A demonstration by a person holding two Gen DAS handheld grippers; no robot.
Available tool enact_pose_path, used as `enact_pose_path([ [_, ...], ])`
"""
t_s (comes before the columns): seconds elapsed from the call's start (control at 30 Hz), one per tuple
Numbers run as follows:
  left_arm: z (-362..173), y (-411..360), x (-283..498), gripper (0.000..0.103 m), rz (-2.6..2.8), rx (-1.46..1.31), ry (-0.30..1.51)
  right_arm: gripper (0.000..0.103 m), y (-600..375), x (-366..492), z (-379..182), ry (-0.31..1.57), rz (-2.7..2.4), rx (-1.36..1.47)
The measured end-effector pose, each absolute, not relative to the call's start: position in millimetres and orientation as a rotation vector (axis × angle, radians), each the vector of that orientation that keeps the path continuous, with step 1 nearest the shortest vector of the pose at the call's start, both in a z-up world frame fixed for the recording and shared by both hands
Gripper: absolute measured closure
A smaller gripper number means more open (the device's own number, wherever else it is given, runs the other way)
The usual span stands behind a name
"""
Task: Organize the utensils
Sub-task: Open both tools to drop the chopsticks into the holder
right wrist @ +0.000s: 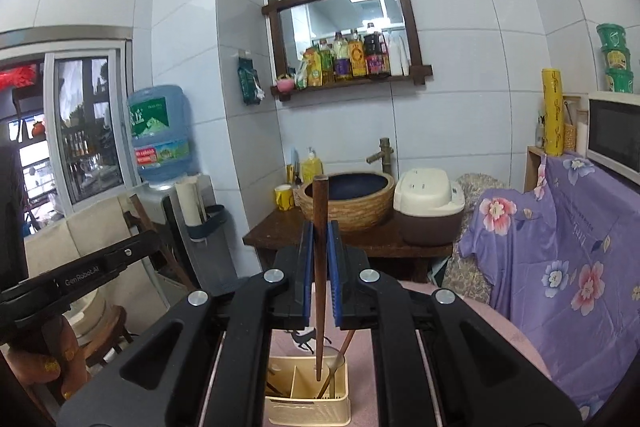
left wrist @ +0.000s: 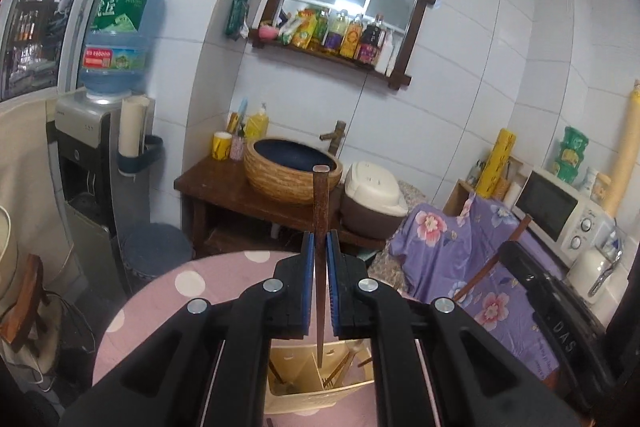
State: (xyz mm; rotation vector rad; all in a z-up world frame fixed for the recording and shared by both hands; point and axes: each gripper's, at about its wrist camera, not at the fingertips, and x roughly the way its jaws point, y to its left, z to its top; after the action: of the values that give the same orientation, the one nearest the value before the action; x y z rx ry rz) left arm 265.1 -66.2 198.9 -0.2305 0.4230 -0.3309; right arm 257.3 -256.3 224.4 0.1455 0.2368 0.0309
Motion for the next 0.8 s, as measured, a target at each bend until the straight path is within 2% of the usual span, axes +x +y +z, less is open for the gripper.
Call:
enact_pose_path([
  [0.27, 123, -80, 280, 0.095, -0.32, -0.223, 0.562, 0.095, -252, 287, 145, 0.368, 0.019, 0.177],
  [0.47, 87, -79, 285, 0.095, -0.311, -0.227, 0.632, 0.095, -252, 296, 113, 0.418, 0.009, 0.174],
  [0.8, 74, -72, 281, 0.095, -0.312, -0.255, 0.644, 0.095, -261, 292, 97, 0.406, -0.001, 0.209],
])
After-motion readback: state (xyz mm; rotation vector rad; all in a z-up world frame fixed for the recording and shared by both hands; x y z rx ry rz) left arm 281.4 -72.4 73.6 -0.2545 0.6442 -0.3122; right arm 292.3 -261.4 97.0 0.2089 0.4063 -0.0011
